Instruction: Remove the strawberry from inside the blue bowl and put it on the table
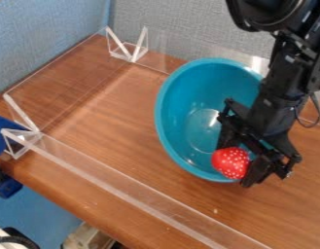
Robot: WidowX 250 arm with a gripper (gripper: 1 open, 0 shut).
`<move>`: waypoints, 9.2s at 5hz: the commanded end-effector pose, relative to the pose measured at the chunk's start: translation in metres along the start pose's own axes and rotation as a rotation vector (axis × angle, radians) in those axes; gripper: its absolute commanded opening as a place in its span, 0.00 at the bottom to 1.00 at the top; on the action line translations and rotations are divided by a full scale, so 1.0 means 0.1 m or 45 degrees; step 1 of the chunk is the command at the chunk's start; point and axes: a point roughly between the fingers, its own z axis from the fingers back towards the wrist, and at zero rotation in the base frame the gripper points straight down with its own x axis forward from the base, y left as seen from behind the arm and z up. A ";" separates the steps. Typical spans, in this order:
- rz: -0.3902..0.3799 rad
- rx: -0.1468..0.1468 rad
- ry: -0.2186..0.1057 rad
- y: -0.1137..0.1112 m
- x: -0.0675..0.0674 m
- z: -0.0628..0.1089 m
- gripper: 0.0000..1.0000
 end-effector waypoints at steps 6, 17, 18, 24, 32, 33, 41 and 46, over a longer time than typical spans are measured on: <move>0.033 -0.032 -0.147 0.05 -0.03 0.22 0.00; 0.072 -0.086 -0.151 0.26 -0.08 -0.08 0.00; 0.066 -0.089 -0.154 0.26 -0.08 -0.09 0.00; 0.035 -0.099 -0.175 0.31 -0.08 -0.12 0.00; 0.078 -0.097 -0.200 0.42 -0.29 -0.02 0.00; 0.083 -0.104 -0.202 0.42 -0.32 -0.02 0.00; 0.112 -0.146 -0.230 0.41 -0.41 -0.02 0.00; 0.119 -0.168 -0.242 0.39 -0.46 -0.03 0.00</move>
